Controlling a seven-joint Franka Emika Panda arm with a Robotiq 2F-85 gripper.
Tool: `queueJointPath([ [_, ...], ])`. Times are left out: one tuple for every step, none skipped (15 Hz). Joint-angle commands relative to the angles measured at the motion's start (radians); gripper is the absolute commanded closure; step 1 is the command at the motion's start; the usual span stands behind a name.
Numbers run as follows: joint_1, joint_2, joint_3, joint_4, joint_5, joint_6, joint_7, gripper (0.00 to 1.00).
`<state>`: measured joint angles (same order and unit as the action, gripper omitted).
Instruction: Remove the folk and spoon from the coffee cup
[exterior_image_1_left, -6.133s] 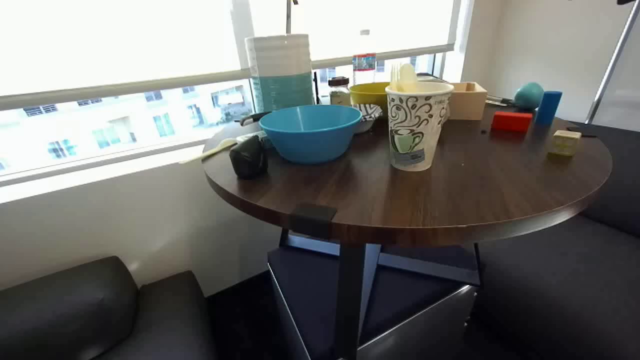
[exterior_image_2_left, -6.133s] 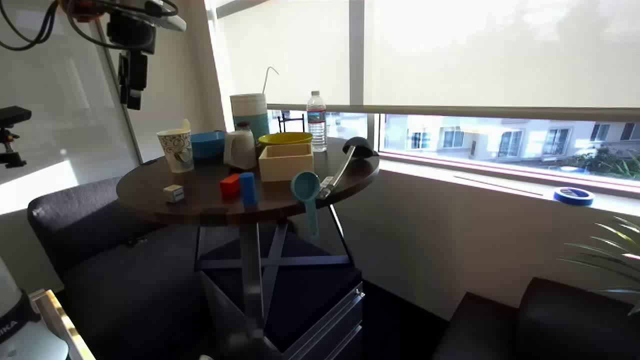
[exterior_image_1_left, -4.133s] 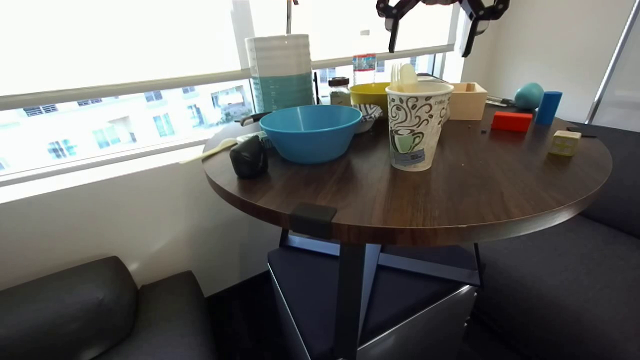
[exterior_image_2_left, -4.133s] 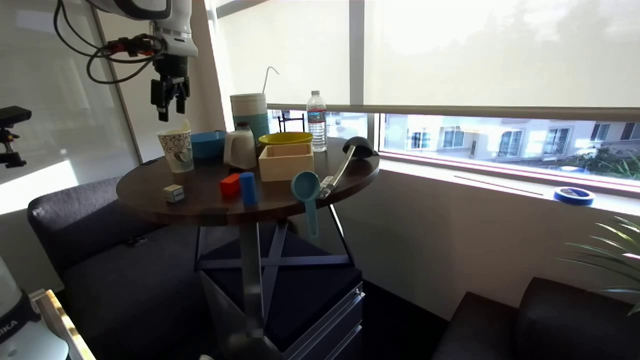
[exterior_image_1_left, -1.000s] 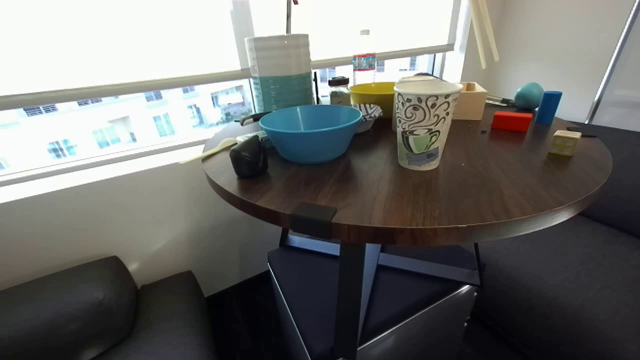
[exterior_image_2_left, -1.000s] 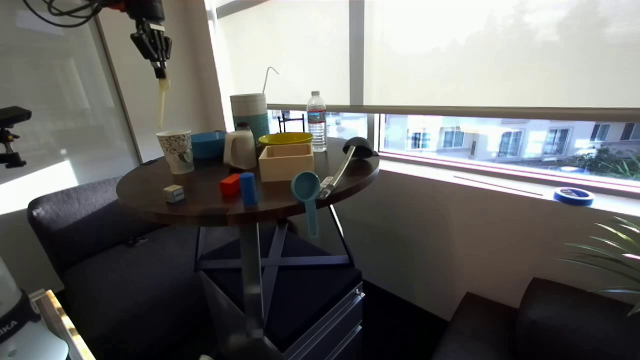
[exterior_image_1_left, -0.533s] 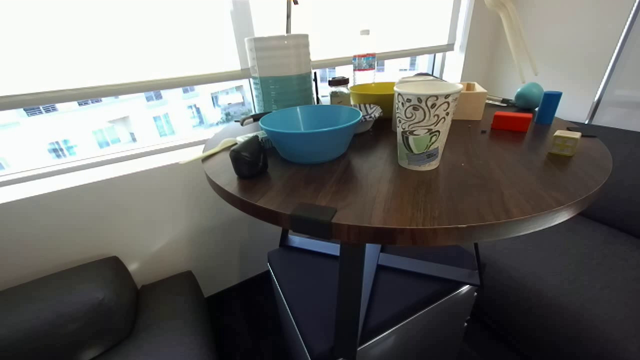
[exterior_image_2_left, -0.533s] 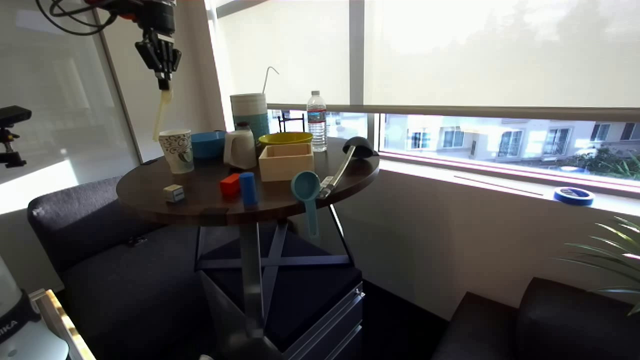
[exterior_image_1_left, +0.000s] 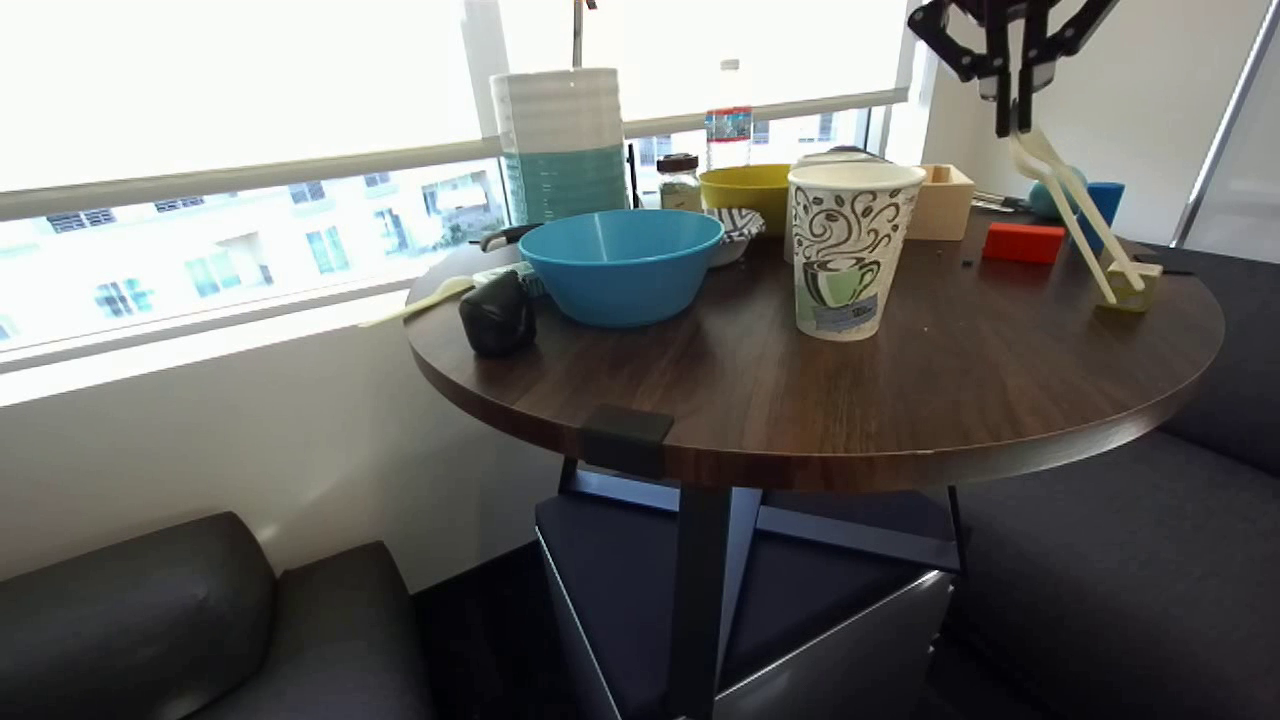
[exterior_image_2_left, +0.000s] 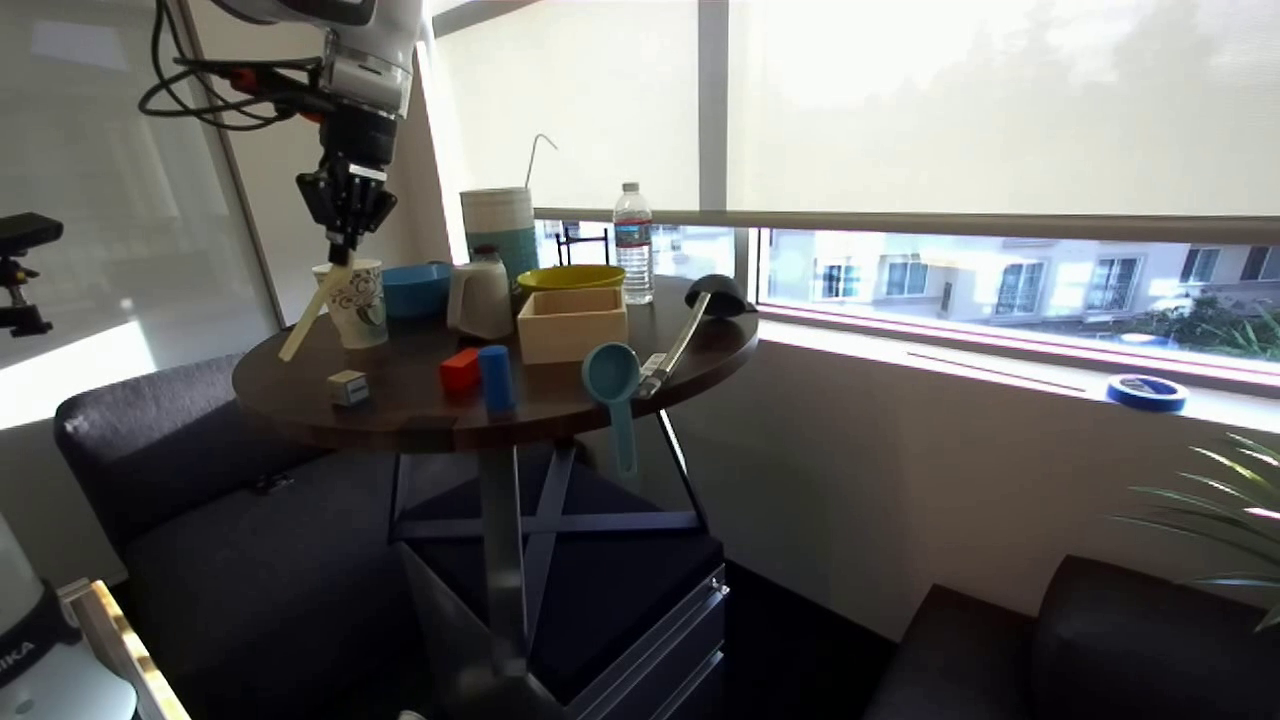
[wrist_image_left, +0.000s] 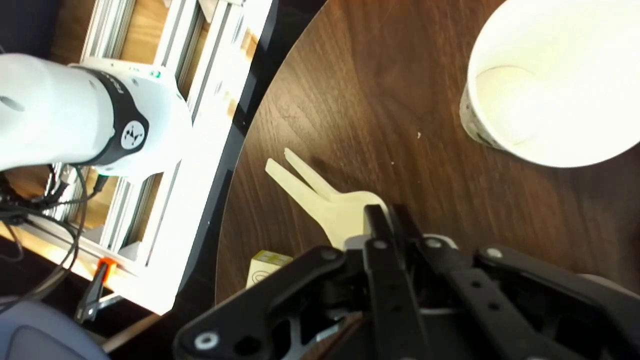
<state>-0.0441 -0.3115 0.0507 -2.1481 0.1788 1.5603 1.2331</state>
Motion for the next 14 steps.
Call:
queueJointPath([
  [-0.042,-0.03,-0.049,-0.092,0.11,0.065,0.037,0.98],
  [-0.052,-0.03,-0.064,-0.109,0.142,0.079,0.038,0.98],
  [-0.063,-0.031,-0.079,-0.133,0.173,0.101,0.036,0.98],
  [-0.071,-0.031,-0.091,-0.149,0.207,0.117,0.039,0.98],
  [-0.08,-0.028,-0.103,-0.171,0.242,0.143,0.036,0.98],
  [-0.087,-0.026,-0.114,-0.192,0.277,0.166,0.034,0.98],
  [-0.093,-0.024,-0.124,-0.211,0.316,0.193,0.028,0.98],
  [-0.099,-0.026,-0.132,-0.233,0.352,0.226,0.027,0.98],
  [-0.102,-0.025,-0.139,-0.251,0.388,0.254,0.022,0.98],
  [-0.104,-0.024,-0.141,-0.265,0.405,0.278,0.02,0.98],
  [-0.105,-0.024,-0.142,-0.276,0.419,0.299,0.018,0.98],
  [-0.107,-0.024,-0.143,-0.284,0.431,0.318,0.016,0.98],
  [-0.108,-0.024,-0.142,-0.29,0.434,0.332,0.016,0.98],
  [-0.107,-0.025,-0.142,-0.299,0.444,0.345,0.011,0.98],
])
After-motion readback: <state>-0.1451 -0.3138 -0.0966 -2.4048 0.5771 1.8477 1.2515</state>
